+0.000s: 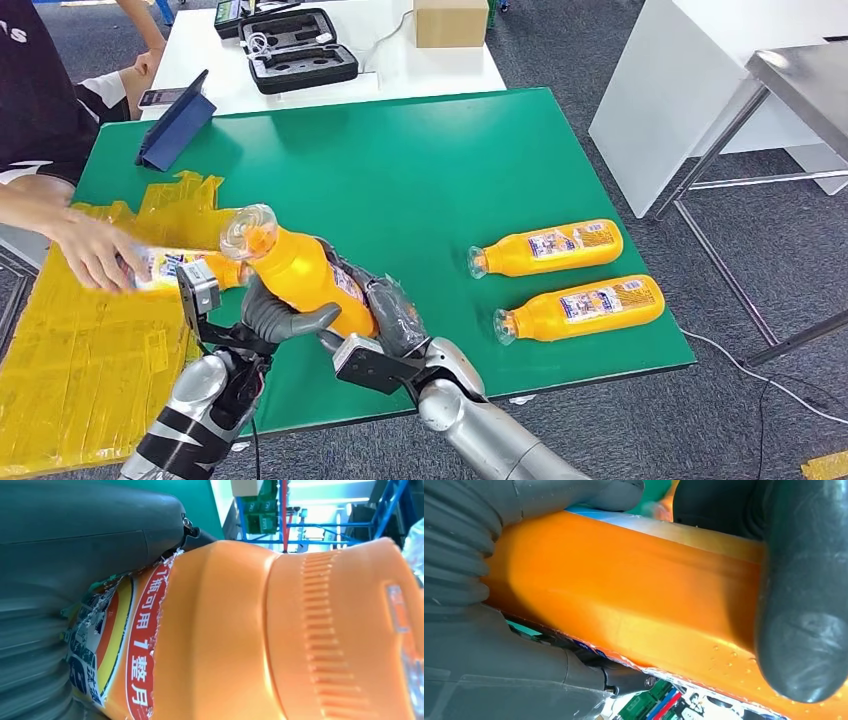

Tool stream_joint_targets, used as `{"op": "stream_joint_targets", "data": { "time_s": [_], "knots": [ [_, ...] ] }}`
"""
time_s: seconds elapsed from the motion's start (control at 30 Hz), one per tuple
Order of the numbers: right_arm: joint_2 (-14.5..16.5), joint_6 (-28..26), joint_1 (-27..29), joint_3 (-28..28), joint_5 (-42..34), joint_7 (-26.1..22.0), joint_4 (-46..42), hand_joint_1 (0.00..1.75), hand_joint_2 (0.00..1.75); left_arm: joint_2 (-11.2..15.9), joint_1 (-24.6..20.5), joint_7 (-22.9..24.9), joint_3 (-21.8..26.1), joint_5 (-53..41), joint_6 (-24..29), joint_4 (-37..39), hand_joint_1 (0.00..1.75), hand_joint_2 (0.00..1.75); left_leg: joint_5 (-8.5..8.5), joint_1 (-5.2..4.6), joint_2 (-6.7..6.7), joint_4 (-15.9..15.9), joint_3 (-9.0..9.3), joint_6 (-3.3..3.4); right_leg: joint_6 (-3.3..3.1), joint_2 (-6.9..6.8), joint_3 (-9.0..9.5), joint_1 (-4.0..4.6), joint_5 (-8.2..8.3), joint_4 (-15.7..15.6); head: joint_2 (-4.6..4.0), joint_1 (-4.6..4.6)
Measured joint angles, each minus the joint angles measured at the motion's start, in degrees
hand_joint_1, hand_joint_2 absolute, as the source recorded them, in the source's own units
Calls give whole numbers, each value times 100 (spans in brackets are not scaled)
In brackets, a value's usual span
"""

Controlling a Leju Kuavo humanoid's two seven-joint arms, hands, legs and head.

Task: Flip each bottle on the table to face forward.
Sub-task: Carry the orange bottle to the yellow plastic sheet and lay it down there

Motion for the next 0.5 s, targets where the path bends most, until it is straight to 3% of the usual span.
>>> {"op": "stream_joint_targets", "data": {
  "time_s": [0.07, 0.1, 0.27, 0.5],
  "knots": [
    [1, -52, 13, -43, -23, 9, -41, 17, 175, -21, -1, -17, 9, -74, 107, -19, 175, 175, 0, 0, 0, 0, -1, 0, 0, 0, 0, 0, 0, 0, 0, 0],
    [-1, -79, 35, -77, -52, 13, -72, 0, 175, -32, -6, -38, 27, -128, 192, -32, 175, 175, 0, 0, -1, 0, -1, 0, 0, 0, 0, 0, 0, 0, 0, 1],
    [-102, -135, 259, -306, -229, 28, -313, 0, 175, -56, -141, -185, 212, -433, 621, -107, 175, 175, 0, 0, -4, 0, -7, 0, 1, -1, 1, 0, 1, 0, 0, 1],
    [-224, -150, 432, -428, -247, 34, -518, 0, 175, -37, -253, -210, 354, -465, 664, -115, 175, 175, 0, 0, -3, 0, -8, 0, 0, -1, -1, 1, 1, 1, 0, 1]
  ]
}}
